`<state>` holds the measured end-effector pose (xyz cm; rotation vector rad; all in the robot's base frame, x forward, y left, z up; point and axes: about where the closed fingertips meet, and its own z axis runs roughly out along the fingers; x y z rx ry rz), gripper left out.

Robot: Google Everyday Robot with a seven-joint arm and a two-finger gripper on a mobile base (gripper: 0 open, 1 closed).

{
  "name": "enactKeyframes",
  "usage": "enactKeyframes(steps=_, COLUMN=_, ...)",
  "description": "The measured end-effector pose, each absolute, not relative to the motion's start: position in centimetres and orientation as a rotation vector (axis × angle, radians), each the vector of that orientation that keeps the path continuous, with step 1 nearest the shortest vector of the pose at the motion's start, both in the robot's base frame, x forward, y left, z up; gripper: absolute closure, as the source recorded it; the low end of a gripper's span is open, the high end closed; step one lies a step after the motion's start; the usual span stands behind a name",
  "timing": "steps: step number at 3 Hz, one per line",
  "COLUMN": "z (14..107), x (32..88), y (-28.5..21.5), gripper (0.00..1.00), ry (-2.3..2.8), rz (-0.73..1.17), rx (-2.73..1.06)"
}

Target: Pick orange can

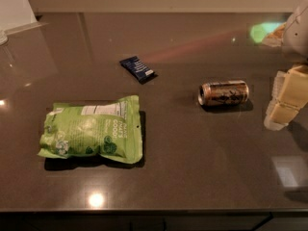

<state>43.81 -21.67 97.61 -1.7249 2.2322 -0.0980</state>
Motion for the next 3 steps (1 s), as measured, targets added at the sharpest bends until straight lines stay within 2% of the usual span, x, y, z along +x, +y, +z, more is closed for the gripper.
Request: enactKeyframes(steps=3, z=97.1, x=46.6, y=-20.9, gripper=0.00, ry=2.173, rz=-0.071, rx=-1.784)
